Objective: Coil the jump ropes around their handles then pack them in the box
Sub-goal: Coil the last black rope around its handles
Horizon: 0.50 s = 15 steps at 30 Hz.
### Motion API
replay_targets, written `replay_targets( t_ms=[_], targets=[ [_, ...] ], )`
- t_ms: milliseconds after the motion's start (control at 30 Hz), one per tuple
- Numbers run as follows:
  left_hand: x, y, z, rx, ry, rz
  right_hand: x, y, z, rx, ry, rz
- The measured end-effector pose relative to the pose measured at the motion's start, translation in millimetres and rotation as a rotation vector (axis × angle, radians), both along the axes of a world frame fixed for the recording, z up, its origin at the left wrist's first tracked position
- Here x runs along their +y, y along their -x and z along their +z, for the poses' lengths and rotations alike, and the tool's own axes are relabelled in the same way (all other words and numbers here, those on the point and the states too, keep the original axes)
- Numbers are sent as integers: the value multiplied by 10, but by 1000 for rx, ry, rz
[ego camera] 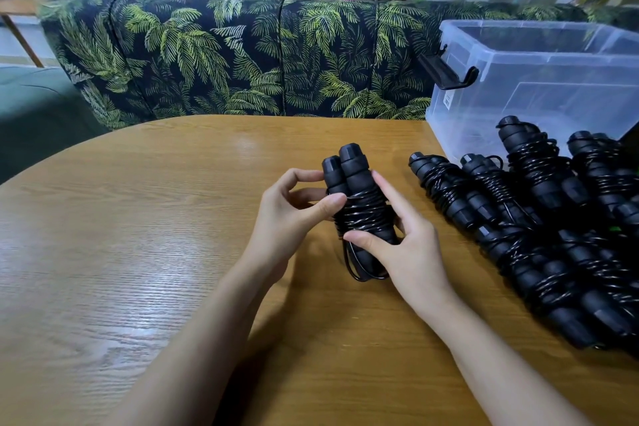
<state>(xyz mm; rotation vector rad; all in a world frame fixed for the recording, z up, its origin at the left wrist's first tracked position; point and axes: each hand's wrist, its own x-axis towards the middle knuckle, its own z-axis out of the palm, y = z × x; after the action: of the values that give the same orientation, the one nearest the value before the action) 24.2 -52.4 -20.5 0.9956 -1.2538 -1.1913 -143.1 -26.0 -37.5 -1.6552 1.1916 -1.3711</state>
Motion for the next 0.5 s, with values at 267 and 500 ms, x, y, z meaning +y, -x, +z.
replay_targets(
  t_ms=[267,500],
  targets=[
    [-50,-31,-26,42,-47,28,-32,79,-2,-57,-69,98],
    [-26,38,5,71,-40,134,31,-34,-36,441,275,-180]
  ],
)
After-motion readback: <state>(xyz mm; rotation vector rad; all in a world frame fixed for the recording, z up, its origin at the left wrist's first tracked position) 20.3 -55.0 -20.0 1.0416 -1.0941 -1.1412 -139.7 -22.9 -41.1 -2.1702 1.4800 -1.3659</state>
